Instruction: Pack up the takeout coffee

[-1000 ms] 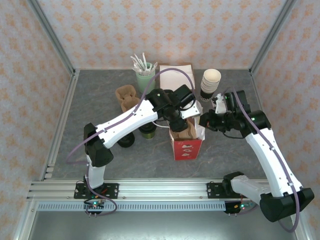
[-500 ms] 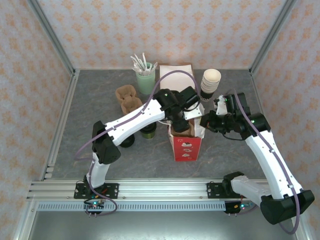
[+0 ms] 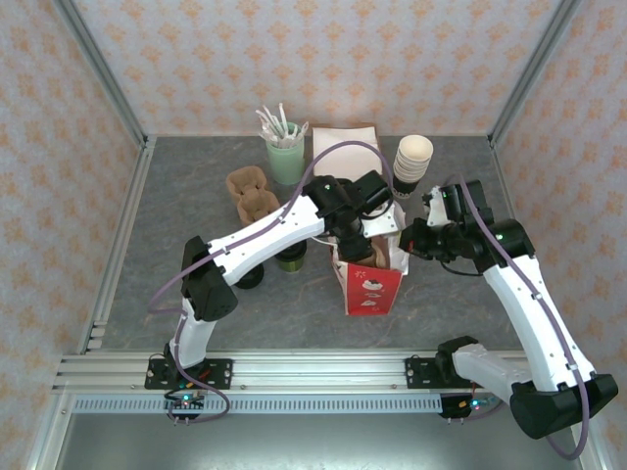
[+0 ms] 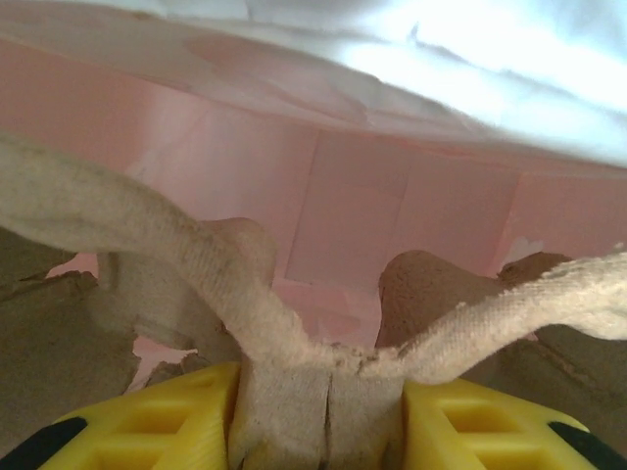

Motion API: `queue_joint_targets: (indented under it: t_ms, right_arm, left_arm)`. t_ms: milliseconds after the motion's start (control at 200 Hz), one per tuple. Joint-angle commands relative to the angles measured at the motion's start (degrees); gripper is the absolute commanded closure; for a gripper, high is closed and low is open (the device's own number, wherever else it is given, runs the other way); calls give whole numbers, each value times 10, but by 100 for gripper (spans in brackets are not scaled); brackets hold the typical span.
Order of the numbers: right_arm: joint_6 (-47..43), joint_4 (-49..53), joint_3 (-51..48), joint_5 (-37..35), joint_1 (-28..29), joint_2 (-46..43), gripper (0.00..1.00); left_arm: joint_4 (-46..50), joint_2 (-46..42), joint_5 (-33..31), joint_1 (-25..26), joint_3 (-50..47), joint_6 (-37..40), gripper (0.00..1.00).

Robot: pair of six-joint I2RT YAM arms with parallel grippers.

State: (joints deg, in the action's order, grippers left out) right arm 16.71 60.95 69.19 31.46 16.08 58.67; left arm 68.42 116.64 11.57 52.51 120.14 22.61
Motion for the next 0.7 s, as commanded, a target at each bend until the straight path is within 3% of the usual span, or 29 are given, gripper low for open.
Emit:
queue_joint_targets:
  t_ms: [0,696]
  right_arm:
    - [-24,22,33,-60,-2,4,100]
    - [4,-1,36,-47,-1,16,100]
  left_arm:
    - [27,2,-2,-2,-19,40,59]
    - [58,56,-14,16,11,83,59]
